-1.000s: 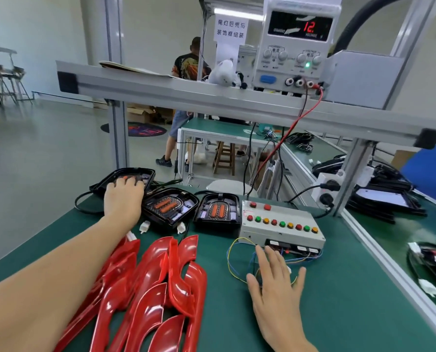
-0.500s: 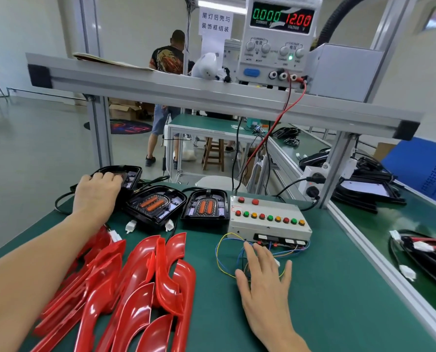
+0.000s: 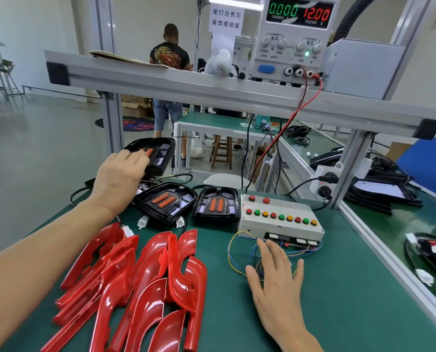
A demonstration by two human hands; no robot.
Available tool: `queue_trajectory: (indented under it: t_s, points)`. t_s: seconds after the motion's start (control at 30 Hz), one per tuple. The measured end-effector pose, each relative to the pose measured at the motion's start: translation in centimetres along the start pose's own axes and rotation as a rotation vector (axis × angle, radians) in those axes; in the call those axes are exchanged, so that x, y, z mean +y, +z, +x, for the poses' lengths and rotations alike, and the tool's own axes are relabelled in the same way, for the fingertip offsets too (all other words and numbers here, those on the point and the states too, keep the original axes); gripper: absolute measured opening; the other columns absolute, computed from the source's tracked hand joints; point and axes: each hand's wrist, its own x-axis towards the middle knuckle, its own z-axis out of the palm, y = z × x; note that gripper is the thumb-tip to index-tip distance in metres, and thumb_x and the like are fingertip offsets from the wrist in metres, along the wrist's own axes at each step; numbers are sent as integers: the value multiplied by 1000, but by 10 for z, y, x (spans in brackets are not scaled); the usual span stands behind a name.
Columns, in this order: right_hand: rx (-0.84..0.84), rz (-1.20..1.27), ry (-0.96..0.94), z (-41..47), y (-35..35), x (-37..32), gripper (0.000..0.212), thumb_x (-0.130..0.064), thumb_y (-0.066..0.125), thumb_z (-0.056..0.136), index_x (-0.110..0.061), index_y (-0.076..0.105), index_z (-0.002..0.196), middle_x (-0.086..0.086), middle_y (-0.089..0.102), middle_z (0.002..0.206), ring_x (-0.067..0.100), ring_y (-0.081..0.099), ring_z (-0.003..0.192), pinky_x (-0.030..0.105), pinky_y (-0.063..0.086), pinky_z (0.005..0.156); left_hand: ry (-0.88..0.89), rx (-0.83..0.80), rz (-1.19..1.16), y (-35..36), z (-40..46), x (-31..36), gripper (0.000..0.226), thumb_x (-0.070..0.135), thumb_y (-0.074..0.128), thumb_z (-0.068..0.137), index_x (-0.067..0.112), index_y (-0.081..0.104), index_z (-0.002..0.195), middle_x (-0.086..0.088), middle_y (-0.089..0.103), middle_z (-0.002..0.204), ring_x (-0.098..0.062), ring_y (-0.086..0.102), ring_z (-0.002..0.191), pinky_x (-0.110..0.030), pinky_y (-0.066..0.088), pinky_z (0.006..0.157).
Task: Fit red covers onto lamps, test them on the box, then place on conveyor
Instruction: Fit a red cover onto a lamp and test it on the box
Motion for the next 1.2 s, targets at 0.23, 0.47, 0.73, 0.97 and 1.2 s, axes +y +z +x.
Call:
queue_trajectory:
  t_s: [0.23,0.47,0.73,0.97,1.2]
  points:
    - [25,250,-8,-2,-14,-10,54,-49,40,96,-39,18,145,-22,19,148,-18,0,135,23,-15,117,40,127,-147,-60,2,78,9,-4,64,83,0,64,90,-15,67,94,-33,59,76,-44,49,63]
    - [-273,1235,250,16,-57,-51,56,-69,50,82,-46,46,133,-24,54,134,-10,49,121,27,31,111,107,140,-331,-98,-16,169,13,-3,56,87,5,65,80,-11,64,82,-30,58,69,-41,51,62]
    - [-331,1720,449,17,-90,-19,46,-37,57,84,-6,70,114,13,70,113,18,68,92,26,58,74,139,133,-438,-108,-34,231,22,-3,50,79,11,65,73,-5,60,72,-21,54,61,-32,46,55]
    - [-267,1516,583,-1,-99,27,31,-22,61,78,-5,67,103,10,71,81,17,65,57,22,51,48,369,76,-555,-99,-68,260,16,8,54,85,14,69,83,-1,65,87,-19,56,69,-30,47,64]
    - [-144,1528,761,-19,-107,72,24,-13,55,89,-3,76,88,14,74,90,23,70,66,34,60,59,354,20,-588,-78,-45,210,29,35,56,88,12,72,94,-1,69,99,-20,64,83,-28,42,79]
